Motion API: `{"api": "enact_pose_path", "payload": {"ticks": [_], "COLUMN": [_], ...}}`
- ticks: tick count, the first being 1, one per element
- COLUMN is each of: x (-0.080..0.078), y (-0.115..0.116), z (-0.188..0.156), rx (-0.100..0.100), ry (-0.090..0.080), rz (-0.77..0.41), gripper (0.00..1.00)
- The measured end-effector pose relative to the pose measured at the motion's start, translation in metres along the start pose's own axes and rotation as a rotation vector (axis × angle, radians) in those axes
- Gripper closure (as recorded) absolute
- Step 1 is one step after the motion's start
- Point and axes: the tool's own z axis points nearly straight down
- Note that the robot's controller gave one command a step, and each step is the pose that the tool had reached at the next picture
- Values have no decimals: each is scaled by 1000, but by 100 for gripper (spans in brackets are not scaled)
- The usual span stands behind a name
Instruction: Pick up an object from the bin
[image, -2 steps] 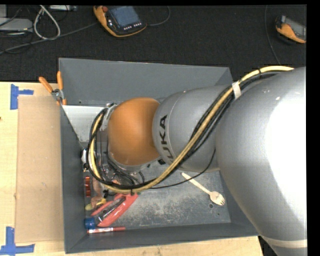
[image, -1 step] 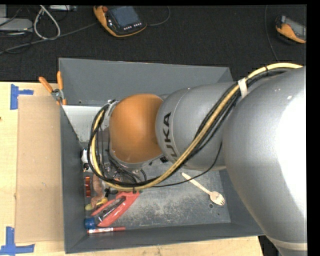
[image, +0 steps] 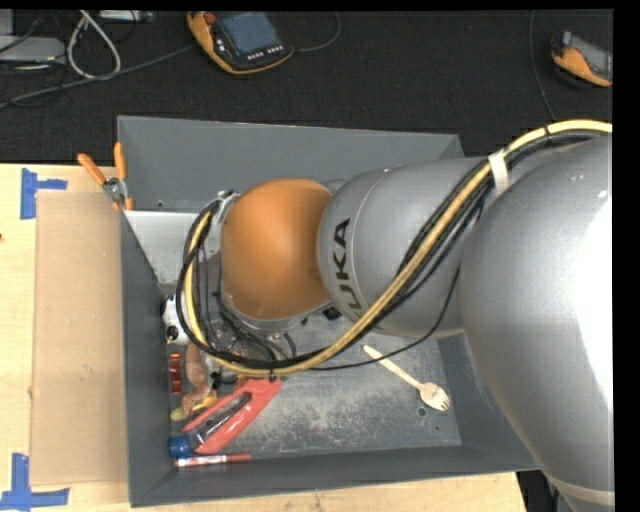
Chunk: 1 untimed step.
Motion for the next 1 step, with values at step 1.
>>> {"api": "enact_pose_path", "payload": {"ticks": [1], "x": [0], "y": [0], "z": [-41], "rx": [1], "ry": [5], "rz": [1], "gripper": [100]}}
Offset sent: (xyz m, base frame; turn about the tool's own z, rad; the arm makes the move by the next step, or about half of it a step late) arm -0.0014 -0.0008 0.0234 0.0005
